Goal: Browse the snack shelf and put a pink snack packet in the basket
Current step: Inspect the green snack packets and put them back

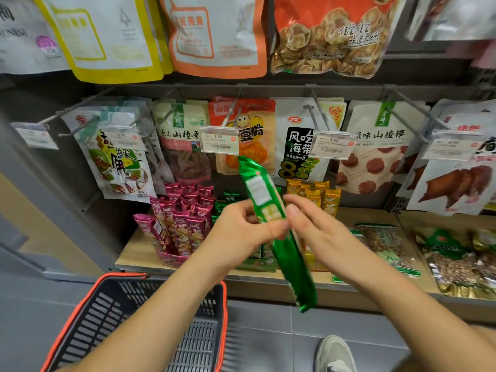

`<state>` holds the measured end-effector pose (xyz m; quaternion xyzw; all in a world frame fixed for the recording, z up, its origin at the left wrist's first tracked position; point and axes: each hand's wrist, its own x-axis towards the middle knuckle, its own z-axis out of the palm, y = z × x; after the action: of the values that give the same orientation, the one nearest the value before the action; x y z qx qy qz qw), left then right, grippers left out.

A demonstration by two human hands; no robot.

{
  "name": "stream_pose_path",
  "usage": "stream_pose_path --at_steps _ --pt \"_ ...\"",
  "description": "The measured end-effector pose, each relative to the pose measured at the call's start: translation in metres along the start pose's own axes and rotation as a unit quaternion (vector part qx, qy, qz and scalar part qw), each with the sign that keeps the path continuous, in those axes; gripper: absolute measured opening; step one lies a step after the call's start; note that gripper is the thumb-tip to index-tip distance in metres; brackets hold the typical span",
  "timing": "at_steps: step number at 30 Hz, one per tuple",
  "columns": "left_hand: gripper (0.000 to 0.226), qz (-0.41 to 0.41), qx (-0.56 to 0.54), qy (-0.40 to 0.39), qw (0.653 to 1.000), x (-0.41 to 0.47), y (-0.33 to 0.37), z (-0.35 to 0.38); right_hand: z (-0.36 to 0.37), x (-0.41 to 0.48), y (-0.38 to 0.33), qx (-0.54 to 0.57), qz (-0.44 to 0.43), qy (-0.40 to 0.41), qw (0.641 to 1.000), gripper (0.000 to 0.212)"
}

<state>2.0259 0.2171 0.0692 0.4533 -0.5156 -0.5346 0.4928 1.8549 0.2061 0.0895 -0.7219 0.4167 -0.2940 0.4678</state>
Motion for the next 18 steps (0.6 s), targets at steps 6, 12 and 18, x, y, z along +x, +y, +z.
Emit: stream_pose_path --at_steps 6,12,18 --pt "0.020 0.021 0.169 -0.056 0.984 -0.007 -0.004 0.011 -0.002 0.001 -0.006 0.055 -0.097 0.081 0.990 0.022" --pt "0.033 -0.016 0.208 -0.083 0.974 -0.006 -0.017 0.013 -0.018 -0.001 -0.009 0.193 -0.107 0.178 0.959 0.023" --pt "0.035 -0.033 0.223 -0.123 0.967 -0.005 -0.026 0.009 -0.029 -0.004 -0.009 0.264 -0.087 0.229 0.933 0.023"
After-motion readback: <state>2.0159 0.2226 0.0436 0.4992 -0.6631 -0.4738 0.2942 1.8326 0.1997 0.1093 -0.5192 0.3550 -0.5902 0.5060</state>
